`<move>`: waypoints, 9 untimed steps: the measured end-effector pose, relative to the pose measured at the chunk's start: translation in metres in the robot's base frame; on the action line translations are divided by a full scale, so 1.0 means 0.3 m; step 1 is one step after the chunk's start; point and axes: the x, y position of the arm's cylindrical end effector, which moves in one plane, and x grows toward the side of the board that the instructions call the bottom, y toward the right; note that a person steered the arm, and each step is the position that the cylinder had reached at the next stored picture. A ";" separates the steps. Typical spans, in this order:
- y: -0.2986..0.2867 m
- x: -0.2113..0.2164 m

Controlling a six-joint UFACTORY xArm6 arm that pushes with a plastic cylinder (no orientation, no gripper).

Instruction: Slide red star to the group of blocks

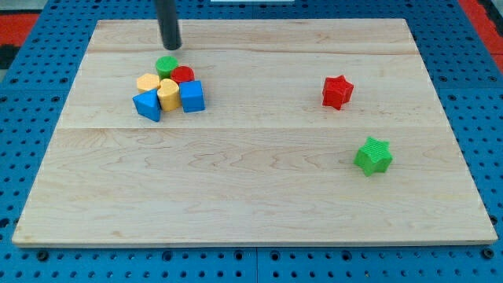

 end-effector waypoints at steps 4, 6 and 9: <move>0.076 0.095; 0.620 0.056; 0.965 0.243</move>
